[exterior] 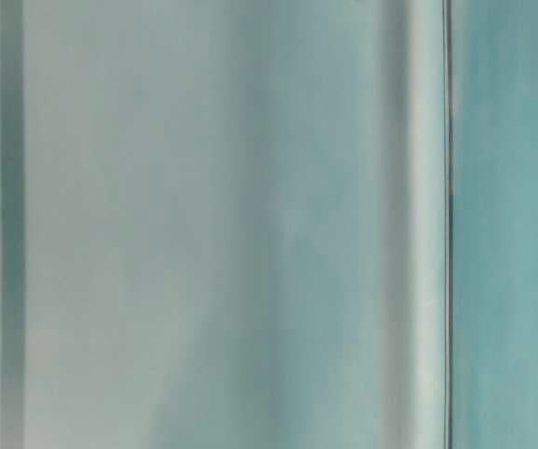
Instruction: Insert the USB cable into the female connector supported by the left arm.
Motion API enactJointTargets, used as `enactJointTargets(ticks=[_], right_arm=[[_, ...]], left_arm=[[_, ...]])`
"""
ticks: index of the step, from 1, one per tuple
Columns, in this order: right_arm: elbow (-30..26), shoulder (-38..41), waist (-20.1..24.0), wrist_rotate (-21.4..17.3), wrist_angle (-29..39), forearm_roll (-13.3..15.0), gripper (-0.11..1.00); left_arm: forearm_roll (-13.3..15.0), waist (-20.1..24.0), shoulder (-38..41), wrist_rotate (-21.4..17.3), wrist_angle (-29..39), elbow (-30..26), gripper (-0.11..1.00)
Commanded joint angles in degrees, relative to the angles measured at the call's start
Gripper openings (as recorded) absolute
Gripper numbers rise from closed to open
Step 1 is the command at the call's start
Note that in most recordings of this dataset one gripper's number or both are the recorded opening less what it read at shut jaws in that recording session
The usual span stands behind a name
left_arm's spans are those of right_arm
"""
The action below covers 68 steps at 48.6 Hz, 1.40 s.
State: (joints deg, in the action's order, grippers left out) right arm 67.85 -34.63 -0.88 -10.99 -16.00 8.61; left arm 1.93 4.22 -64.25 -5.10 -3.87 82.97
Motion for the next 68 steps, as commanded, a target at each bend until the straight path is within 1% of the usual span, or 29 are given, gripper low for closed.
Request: enactJointTargets(ticks=[1,11,21,27,35,41,46,56,64,68], right_arm=[[1.2,-4.1,0.2,-0.4,0.6,0.1,0.64],[4.8,-13.3,0.4,-0.1,8.3,0.1,0.64],[8.5,-21.9,1.3,0.5,8.7,0.1,0.64],[10.6,-25.8,2.0,1.8,8.8,0.1,0.65],[11.4,-26.4,2.2,3.2,9.1,0.1,0.65],[11.2,-26.4,2.2,3.8,11.2,0.1,0.65],[11.8,-26.5,2.2,3.9,12.8,0.1,0.65],[14.8,-26.5,2.0,3.6,13.0,0.1,0.65],[14.7,-26.5,2.1,3.8,13.1,0.1,0.65],[14.7,-26.5,2.1,3.7,13.0,0.1,0.65]], left_arm=[[0.0,0.0,0.3,0.6,-1.6,-1.2,0.87],[0.0,0.0,0.3,0.4,-2.0,-1.2,0.87],[-0.2,0.0,0.3,0.1,-2.3,-1.7,0.87],[-0.2,0.0,0.3,0.0,-3.7,-1.6,0.87],[-0.2,0.0,0.3,0.0,-4.7,-1.6,0.87],[-0.2,0.0,0.3,0.1,-4.7,-1.2,0.87],[-0.2,0.0,0.3,0.1,-4.7,-0.6,0.87],[-0.2,0.0,0.3,0.1,-4.7,-0.4,0.87],[-0.8,0.0,0.0,-0.4,-4.5,0.1,0.87],[-1.1,-0.6,0.0,-1.5,-4.6,0.5,0.87]])
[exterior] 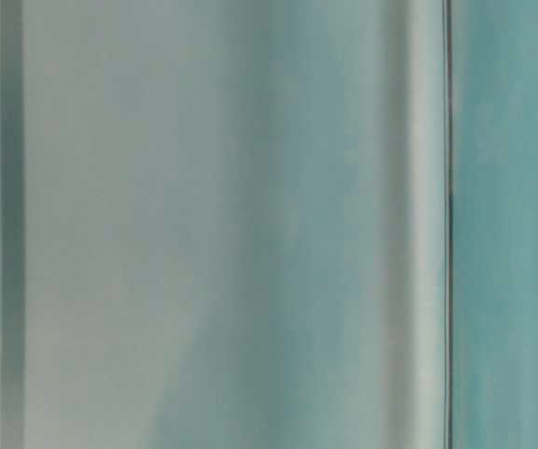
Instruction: Insert the USB cable into the female connector supported by the left arm.
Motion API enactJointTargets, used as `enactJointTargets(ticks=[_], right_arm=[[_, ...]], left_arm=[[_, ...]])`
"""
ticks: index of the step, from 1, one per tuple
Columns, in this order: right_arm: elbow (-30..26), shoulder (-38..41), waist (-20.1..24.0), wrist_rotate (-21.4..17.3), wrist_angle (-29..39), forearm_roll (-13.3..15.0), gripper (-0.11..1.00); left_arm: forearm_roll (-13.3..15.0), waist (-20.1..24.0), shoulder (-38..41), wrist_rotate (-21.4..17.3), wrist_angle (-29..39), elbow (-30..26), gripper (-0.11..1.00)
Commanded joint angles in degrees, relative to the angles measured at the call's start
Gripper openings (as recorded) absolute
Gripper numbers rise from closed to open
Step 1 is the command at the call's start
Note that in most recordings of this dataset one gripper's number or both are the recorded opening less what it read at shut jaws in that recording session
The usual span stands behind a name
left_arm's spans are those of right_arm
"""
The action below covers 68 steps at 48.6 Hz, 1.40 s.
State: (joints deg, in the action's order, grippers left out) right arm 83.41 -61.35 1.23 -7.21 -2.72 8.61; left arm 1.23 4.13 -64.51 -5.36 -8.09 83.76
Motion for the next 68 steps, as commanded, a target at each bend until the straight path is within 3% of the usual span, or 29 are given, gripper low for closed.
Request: enactJointTargets(ticks=[1,24,46,68], right_arm=[[-0.9,0.3,-0.1,-0.1,-0.3,0.1,0.65],[-0.7,0.3,-0.2,-0.2,1.8,0.1,0.65],[-1.0,-2.7,-0.2,-0.2,4.7,0.1,0.65],[-0.8,-2.9,-0.2,-0.2,4.7,0.1,0.65]], left_arm=[[-0.4,-0.7,0.3,-1.7,-0.4,-0.3,0.87],[0.2,-1.8,-0.5,-1.8,-0.9,1.3,0.87],[0.2,-1.7,-3.1,1.0,6.2,2.0,0.87],[0.2,-1.8,-3.0,0.8,6.2,2.8,0.87]])
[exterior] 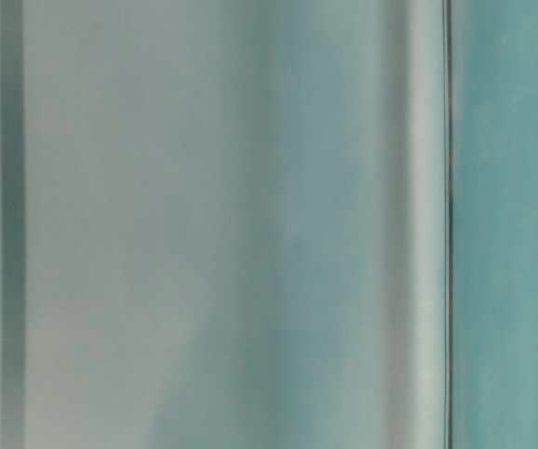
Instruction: Insert the USB cable into the female connector supported by the left arm.
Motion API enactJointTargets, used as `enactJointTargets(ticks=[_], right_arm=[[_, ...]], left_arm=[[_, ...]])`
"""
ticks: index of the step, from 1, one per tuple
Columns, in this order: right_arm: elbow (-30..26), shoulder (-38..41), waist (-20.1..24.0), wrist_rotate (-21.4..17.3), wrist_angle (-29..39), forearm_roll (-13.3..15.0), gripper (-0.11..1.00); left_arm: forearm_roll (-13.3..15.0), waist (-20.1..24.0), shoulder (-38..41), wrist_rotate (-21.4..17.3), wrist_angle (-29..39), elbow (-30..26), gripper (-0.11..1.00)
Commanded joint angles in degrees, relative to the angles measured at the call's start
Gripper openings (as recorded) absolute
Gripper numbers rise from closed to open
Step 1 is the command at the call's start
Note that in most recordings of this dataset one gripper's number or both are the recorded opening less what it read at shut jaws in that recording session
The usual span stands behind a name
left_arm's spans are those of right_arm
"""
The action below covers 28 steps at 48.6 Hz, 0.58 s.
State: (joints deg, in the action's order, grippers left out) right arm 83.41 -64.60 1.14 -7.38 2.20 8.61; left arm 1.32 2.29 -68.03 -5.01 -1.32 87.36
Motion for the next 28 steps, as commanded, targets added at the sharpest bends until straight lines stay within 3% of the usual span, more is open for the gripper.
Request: enactJointTargets(ticks=[1,28], right_arm=[[-0.8,0.4,-0.1,0.0,-0.2,0.1,0.65],[-0.9,0.4,-0.1,0.1,-0.3,0.1,0.65]], left_arm=[[0.1,0.1,0.4,0.4,-0.5,-0.8,0.87],[0.1,-0.1,0.8,0.5,-5.0,1.9,0.87]])
